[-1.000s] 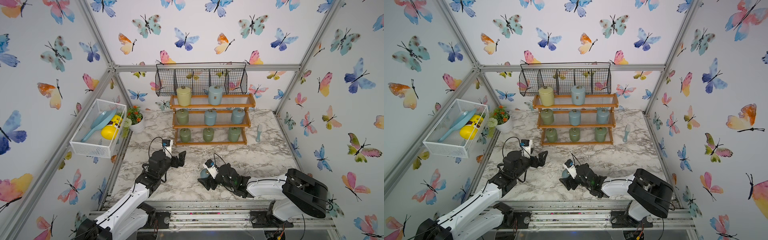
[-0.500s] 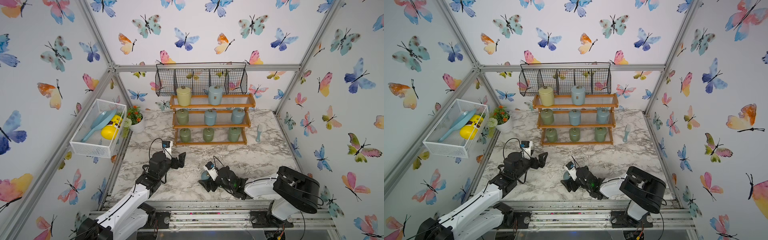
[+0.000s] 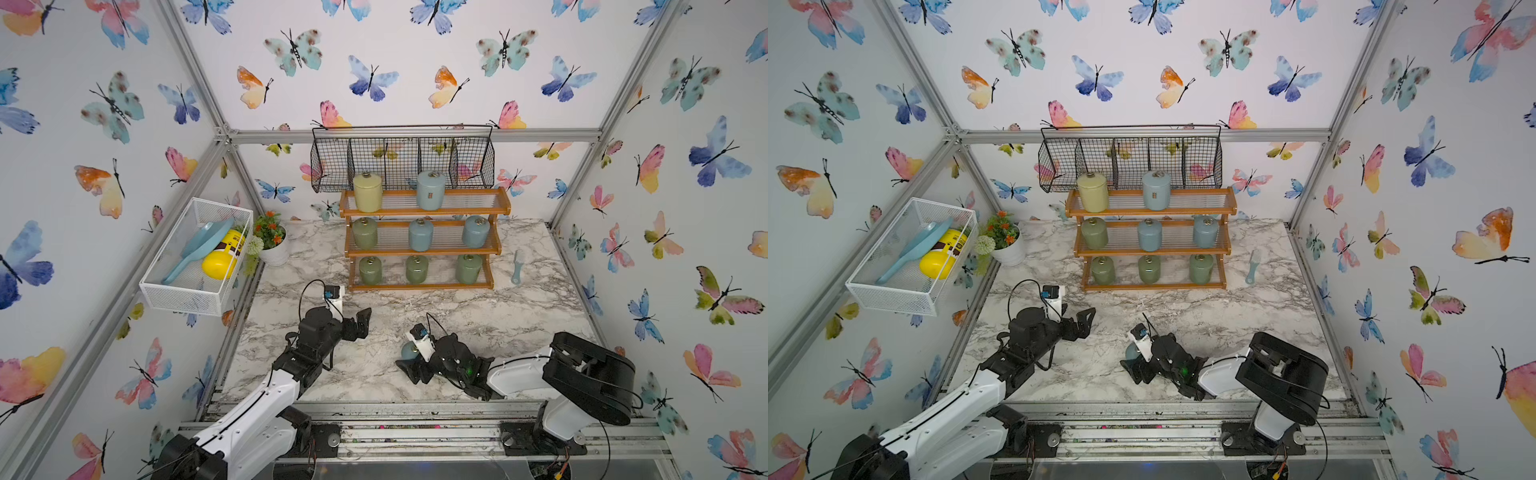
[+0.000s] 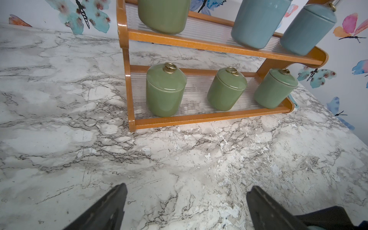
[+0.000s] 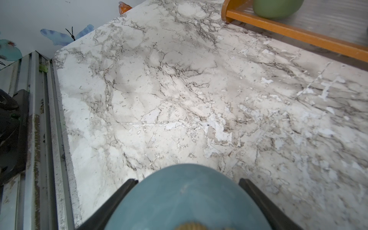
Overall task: Remove the tea canisters from the shelf
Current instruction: Place the tea canister at the center of the board.
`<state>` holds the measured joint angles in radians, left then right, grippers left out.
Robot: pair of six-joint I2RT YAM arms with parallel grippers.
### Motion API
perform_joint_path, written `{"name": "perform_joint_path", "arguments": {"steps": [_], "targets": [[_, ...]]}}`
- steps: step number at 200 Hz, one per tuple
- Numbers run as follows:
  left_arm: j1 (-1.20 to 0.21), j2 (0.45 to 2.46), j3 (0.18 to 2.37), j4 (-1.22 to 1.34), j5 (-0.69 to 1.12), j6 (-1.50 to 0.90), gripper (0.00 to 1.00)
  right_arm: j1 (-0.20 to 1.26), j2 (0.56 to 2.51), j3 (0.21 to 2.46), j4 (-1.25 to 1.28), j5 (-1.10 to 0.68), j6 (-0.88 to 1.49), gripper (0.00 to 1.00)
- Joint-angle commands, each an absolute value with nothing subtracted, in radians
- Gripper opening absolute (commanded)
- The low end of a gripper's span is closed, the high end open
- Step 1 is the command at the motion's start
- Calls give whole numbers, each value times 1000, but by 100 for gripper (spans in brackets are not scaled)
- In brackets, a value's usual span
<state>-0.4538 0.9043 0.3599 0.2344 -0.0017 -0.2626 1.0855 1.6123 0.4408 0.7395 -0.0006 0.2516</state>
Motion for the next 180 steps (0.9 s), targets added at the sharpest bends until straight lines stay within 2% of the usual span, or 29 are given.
{"name": "perform_joint_path", "arguments": {"steps": [1, 10, 16, 20, 147, 180], "targets": [[-458, 896, 356, 245, -12, -256, 99, 1099, 1606, 434, 755, 25, 267, 76], [-456, 893, 353, 243, -17, -258, 98, 1101, 1606, 431, 755, 27, 268, 81], [-457, 891, 352, 242, -22, -258, 99, 1101, 1606, 431, 756, 30, 270, 97], [-458, 891, 351, 241, -27, -258, 98, 1103, 1606, 430, 756, 34, 270, 99], [-457, 846, 355, 206, -45, -256, 98, 1114, 1533, 411, 695, 67, 278, 100], [-457, 845, 364, 198, -46, -250, 98, 1119, 1508, 422, 645, 73, 272, 94]]}}
